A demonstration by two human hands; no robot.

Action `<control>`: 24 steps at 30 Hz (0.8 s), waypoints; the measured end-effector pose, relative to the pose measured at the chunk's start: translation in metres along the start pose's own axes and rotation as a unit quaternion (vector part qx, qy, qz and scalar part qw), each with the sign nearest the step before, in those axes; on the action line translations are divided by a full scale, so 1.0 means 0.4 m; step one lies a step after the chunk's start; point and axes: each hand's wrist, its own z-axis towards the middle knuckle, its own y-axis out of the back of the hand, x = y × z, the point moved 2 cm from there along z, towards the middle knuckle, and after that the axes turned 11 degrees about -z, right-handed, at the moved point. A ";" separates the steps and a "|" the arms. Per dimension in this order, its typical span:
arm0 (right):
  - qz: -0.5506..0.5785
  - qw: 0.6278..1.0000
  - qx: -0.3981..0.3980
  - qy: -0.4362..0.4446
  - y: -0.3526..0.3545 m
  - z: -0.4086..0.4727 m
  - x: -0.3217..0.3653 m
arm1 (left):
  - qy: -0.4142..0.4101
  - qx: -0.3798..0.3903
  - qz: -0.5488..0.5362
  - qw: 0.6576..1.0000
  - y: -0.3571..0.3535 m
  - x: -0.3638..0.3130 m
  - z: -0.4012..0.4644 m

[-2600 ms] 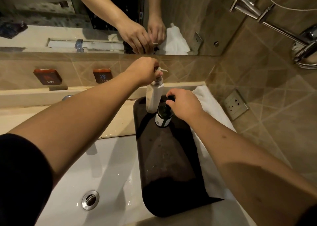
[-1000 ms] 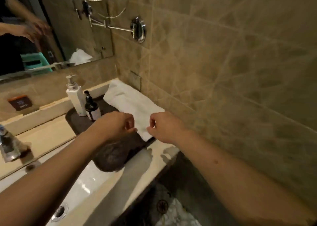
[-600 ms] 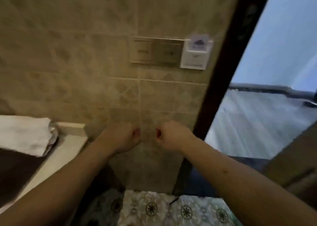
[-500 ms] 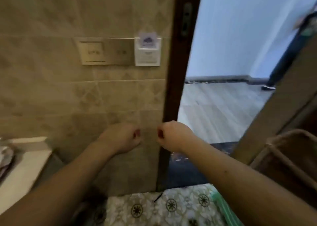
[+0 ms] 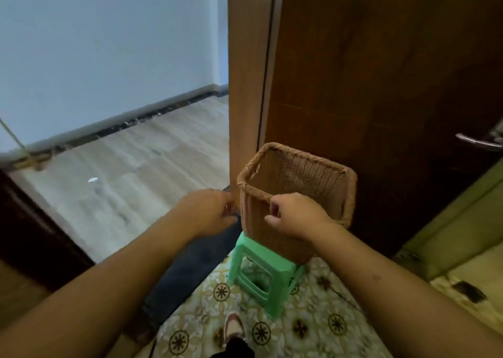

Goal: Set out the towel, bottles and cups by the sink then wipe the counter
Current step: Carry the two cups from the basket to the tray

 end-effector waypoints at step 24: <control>0.040 0.969 0.187 -0.159 -0.238 0.622 -0.491 | -0.042 0.216 -0.039 0.975 -0.358 0.200 0.958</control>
